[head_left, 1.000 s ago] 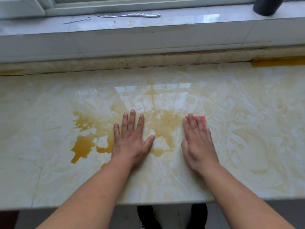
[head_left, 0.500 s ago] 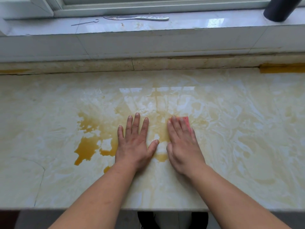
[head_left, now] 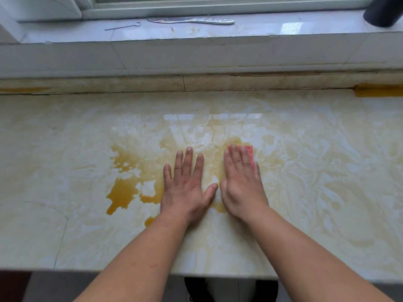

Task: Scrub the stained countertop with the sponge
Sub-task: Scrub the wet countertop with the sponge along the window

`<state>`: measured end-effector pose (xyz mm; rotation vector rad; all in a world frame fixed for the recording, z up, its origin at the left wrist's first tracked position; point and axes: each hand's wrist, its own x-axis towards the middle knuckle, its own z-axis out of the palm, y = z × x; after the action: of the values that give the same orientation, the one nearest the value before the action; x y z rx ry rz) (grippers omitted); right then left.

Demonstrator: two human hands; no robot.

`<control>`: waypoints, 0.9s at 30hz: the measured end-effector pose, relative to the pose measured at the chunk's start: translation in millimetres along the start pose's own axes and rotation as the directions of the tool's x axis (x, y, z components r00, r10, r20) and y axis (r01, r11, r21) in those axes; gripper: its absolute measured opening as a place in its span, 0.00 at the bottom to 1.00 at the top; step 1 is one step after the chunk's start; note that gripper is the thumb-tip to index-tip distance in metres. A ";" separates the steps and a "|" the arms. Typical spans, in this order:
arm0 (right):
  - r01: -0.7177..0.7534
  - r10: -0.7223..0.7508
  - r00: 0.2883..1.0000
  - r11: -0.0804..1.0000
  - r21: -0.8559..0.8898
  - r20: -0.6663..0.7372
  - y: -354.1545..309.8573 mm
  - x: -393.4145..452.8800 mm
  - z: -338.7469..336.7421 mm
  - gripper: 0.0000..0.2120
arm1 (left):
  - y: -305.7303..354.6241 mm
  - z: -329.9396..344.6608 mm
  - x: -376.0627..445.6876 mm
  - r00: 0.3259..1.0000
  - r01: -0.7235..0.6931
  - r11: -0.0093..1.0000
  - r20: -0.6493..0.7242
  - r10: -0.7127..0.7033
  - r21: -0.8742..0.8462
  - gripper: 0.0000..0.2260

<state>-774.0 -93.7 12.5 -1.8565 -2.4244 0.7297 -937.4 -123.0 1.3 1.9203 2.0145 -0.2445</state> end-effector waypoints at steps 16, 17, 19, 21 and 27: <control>0.106 -0.106 0.994 0.994 0.028 -0.001 -7.6 -39.6 9.6 0.34 | -1.0 -1.6 -0.1 1.000 -0.011 0.999 0.012 0.011 -0.037 0.36; 0.105 -0.105 0.994 0.994 0.024 0.012 -6.4 -52.4 12.4 0.34 | -1.1 -2.2 -0.3 1.000 -0.013 0.999 0.015 0.014 -0.041 0.36; 0.083 -0.084 0.996 0.996 0.028 0.021 -4.9 -51.3 14.4 0.34 | -1.3 -3.2 -0.5 1.000 -0.016 0.999 0.017 0.017 -0.046 0.36; 0.047 -0.047 0.999 0.998 0.047 -0.010 -8.4 -20.5 9.2 0.35 | -1.0 -4.5 -0.5 0.999 -0.021 0.998 0.024 0.023 -0.054 0.36; 0.007 -0.006 1.000 0.999 0.046 -0.028 -11.4 15.8 -4.5 0.37 | -2.3 -3.8 -0.4 0.999 -0.031 0.996 0.020 0.032 -0.082 0.36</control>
<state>-787.8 -79.8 16.3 -1.8294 -2.3747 0.7474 -940.3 -122.2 4.7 1.8904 1.9486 -0.1712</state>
